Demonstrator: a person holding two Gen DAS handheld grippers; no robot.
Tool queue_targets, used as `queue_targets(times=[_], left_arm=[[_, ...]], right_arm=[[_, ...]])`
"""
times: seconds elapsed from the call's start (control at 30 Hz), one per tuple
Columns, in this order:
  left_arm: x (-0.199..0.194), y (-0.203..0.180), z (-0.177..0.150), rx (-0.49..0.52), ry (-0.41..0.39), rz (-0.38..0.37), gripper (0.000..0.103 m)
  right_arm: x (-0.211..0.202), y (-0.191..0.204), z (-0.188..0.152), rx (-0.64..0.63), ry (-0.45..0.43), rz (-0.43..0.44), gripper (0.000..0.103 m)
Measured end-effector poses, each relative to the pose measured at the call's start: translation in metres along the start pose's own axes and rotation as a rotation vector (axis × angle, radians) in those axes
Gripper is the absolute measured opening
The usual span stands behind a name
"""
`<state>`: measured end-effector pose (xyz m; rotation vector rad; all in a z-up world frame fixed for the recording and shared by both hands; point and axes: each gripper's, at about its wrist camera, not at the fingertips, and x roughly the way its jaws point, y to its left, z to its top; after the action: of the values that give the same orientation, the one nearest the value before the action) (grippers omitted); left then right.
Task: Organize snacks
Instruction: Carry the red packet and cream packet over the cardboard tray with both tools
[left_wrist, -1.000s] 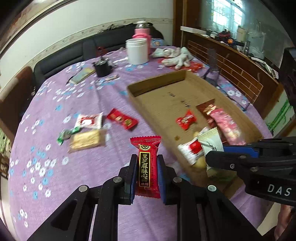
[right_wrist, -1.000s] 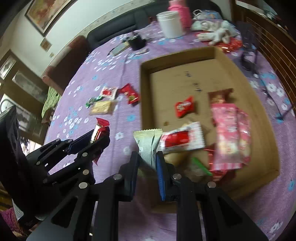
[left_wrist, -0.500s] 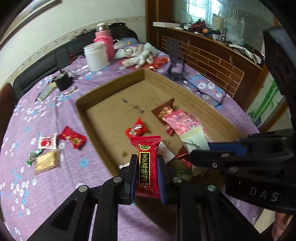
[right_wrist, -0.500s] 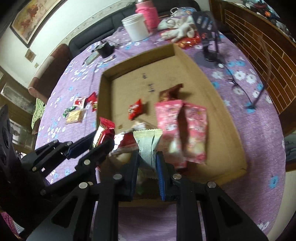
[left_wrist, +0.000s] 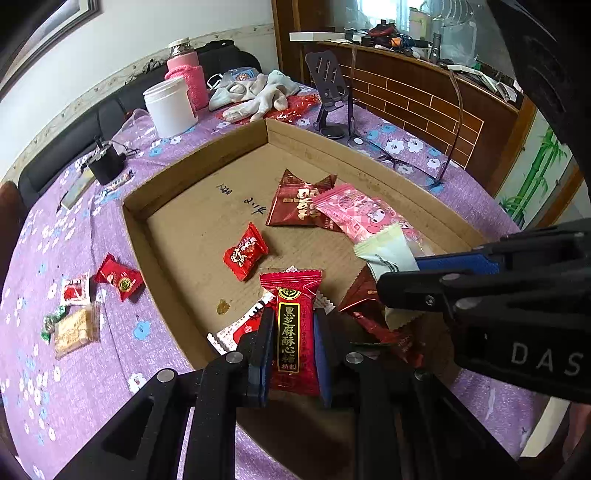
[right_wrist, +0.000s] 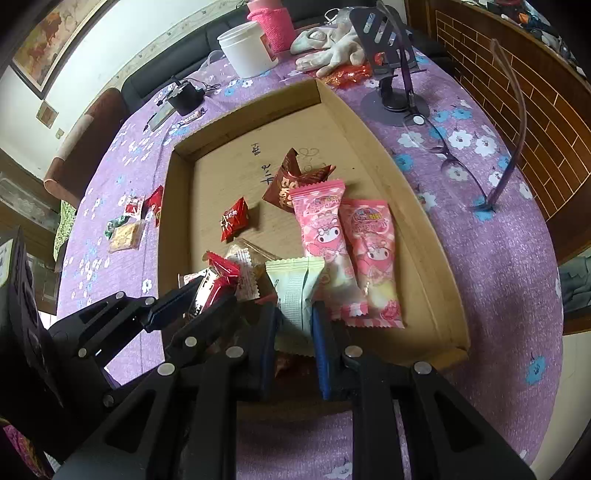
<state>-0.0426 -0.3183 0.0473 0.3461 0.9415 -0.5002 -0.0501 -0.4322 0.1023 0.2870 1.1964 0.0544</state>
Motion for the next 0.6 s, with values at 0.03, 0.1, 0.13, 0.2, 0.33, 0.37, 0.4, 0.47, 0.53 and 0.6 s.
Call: queue_targets(times=[0.03, 0.1, 0.13, 0.2, 0.33, 0.37, 0.4, 0.47, 0.53, 0.6], left_arm=[[0.0006, -0.0001, 0.0002, 0.003, -0.001, 0.002, 0.019], [0.0011, -0.0005, -0.0003, 0.011, -0.004, 0.007, 0.019], [0.0014, -0.0007, -0.0003, 0.014, -0.005, 0.009, 0.019], [0.0016, -0.0019, -0.0005, 0.024, -0.009, 0.014, 0.019], [0.0022, -0.0029, -0.0007, 0.035, -0.013, 0.019, 0.019], [0.0023, -0.0032, -0.0008, 0.038, -0.014, 0.019, 0.019], [0.0023, -0.0032, -0.0007, 0.039, -0.014, 0.02, 0.019], [0.0023, -0.0037, -0.0008, 0.042, -0.016, 0.022, 0.019], [0.0022, -0.0039, -0.0005, 0.045, -0.016, 0.022, 0.019], [0.002, -0.0039, -0.0006, 0.048, -0.017, 0.023, 0.019]], right_arm=[[0.0008, 0.0005, 0.001, -0.002, 0.001, 0.0, 0.019], [0.002, 0.0013, 0.0025, -0.005, 0.001, -0.001, 0.019], [0.0026, 0.0016, 0.0033, -0.005, 0.001, -0.001, 0.019], [0.0034, 0.0019, 0.0047, -0.007, 0.001, -0.002, 0.019], [0.0043, 0.002, 0.0064, -0.008, 0.001, -0.004, 0.019], [0.0044, 0.0021, 0.007, -0.008, 0.001, -0.004, 0.019], [0.0045, 0.0024, 0.0076, -0.009, 0.001, -0.006, 0.019], [0.004, 0.003, 0.0076, -0.013, -0.001, -0.01, 0.019], [0.004, 0.0032, 0.0079, -0.014, -0.001, -0.011, 0.019], [0.0039, 0.0033, 0.008, -0.015, -0.002, -0.013, 0.019]])
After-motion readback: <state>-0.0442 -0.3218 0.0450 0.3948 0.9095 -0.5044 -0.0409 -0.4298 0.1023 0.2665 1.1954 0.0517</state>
